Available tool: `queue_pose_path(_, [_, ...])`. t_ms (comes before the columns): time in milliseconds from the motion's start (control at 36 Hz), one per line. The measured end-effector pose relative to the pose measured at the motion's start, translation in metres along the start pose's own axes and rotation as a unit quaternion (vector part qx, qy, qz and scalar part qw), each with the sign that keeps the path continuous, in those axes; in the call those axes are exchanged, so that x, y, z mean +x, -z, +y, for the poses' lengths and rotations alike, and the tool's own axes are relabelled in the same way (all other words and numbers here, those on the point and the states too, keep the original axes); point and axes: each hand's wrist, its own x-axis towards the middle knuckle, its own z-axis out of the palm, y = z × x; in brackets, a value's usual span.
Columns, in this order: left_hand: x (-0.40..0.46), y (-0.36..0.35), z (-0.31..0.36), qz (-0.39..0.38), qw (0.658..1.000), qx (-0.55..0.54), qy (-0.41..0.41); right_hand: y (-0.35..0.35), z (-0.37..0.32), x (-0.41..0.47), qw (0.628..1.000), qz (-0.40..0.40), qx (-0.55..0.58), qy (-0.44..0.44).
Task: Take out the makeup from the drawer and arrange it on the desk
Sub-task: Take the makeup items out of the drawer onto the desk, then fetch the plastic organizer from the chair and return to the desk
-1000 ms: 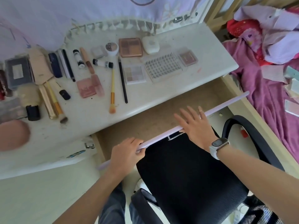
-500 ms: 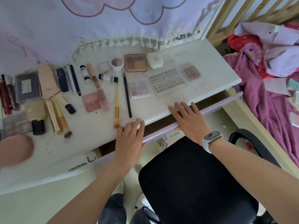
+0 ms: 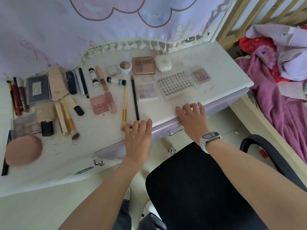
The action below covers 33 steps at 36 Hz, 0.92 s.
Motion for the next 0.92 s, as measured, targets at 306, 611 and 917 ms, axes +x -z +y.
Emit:
queue_pose_path(306, [-0.013,0.038,-0.021,-0.113,0.983,-0.139,0.038,0.052,-0.025,-0.010,0.983,-0.128,0.131,-0.026])
queue_pose_path(611, [-0.117,0.174,-0.127,-0.053,0.953,-0.149,0.259,0.211,-0.125,-0.020,0.952,-0.011,0.272,0.143])
queue_pose_path(917, [-0.441,0.353,-0.175,0.075,0.870,-0.025,0.486,0.377,-0.339,-0.204,0.841,0.077,0.347,0.408])
